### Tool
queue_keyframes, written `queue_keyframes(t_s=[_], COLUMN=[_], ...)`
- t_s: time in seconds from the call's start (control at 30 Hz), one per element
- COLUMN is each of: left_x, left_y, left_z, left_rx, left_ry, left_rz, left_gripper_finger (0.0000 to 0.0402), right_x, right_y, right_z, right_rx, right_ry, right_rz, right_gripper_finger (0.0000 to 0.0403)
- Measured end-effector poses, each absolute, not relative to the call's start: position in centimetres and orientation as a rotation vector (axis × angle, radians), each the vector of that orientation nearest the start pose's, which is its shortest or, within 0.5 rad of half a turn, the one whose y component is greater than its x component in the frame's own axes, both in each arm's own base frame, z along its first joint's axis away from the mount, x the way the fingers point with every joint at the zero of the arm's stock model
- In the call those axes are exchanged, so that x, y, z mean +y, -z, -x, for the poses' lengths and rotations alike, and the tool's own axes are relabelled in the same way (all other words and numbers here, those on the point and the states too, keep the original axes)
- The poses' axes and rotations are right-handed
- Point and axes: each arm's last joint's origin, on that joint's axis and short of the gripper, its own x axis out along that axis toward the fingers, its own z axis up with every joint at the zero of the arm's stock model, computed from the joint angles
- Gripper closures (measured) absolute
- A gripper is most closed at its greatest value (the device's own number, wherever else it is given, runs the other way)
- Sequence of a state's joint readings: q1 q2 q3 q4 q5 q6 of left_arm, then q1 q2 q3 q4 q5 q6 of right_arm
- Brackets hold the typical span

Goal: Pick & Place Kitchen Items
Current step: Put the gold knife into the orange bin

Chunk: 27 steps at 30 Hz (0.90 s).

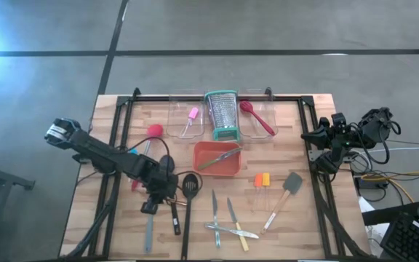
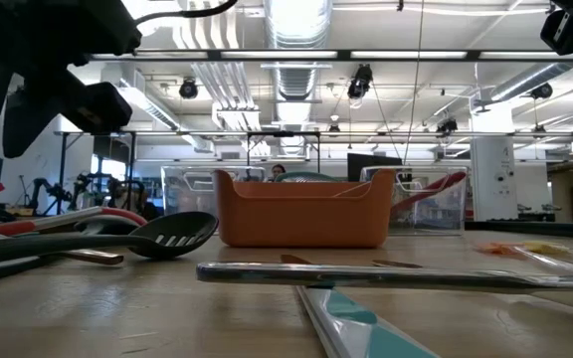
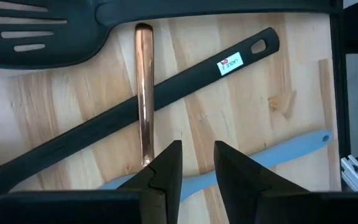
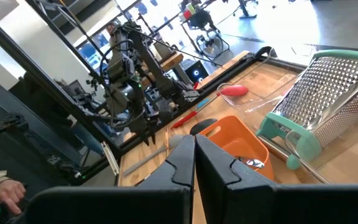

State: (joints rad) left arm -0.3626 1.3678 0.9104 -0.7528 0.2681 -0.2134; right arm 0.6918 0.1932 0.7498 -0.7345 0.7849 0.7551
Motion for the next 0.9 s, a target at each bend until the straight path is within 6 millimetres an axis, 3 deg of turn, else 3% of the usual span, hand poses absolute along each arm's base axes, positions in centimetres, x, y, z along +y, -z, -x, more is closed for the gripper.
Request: queue_keyframes(t_s=[0.2,0.43,0.9], left_x=[-9.2,-9.0,-9.3], left_y=[-20.9,-18.7,-18.5], left_z=[-22.7,-22.2,-22.7], left_rx=[1.295,1.387,1.336], left_ry=[0.403,0.377,0.392], left_rz=[0.015,0.016,0.036], left_gripper_finger=[0.0305,0.0305,0.0305], right_x=[0.0,0.0,0.0], right_y=[-31.9,-31.9,-31.9], right_z=[-3.2,-3.2,-3.2], right_rx=[0.089,0.09,0.089], right_ry=[0.138,0.137,0.138], right_rz=[-0.633,-0.634,-0.633], right_gripper_finger=[0.0394,0.0394,0.0394])
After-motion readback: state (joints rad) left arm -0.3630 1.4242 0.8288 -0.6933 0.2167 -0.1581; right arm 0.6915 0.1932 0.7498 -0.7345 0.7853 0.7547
